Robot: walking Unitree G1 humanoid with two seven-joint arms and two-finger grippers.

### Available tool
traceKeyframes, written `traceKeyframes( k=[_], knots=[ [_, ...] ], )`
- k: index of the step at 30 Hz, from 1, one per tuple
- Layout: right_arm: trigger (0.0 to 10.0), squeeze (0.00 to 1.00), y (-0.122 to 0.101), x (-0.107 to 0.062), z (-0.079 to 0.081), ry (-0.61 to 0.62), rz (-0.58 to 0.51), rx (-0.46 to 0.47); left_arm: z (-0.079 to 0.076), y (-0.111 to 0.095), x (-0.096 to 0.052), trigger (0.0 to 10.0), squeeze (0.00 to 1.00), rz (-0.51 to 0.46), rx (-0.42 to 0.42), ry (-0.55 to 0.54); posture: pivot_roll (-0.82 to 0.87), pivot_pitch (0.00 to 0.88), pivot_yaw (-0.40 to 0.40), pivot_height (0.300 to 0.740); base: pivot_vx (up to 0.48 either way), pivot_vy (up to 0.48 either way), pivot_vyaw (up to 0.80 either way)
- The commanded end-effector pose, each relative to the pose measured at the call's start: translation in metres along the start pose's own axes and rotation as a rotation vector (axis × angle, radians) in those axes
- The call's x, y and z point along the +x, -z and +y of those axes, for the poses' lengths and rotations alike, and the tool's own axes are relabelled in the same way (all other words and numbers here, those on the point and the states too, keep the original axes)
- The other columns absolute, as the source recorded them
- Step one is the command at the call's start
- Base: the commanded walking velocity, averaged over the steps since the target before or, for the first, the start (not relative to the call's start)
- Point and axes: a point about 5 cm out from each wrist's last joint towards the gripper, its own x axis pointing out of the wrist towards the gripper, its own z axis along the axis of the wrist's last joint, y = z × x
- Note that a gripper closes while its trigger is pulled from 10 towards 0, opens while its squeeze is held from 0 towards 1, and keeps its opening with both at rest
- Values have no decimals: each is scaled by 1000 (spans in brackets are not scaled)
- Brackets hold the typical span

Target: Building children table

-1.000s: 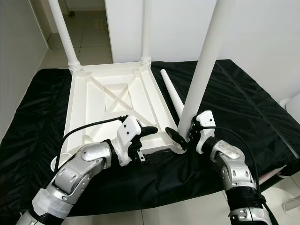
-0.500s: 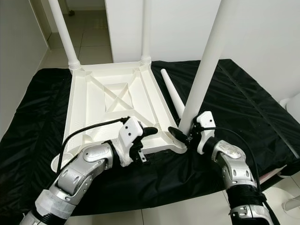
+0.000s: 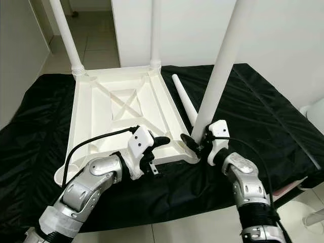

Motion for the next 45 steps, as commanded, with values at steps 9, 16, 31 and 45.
traceKeyframes(
  k=[9,16,31,45],
  knots=[
    [10000,0,10,0,31,319,29,176,6,2,-2,10000,0,2,8,-112,-110,0,0,740,0,0,0],
    [10000,0,10,-3,44,567,2,261,5,1,-1,10000,0,-2,9,-103,-114,0,-2,740,0,0,0],
    [10000,1000,-2,-3,62,633,-67,300,3,0,0,10000,0,-8,10,-86,-114,0,1,740,0,0,0],
    [10000,90,-13,-12,41,515,-144,199,3,-1,0,10000,0,-12,12,-86,-110,0,-3,740,0,0,0]
  ],
)
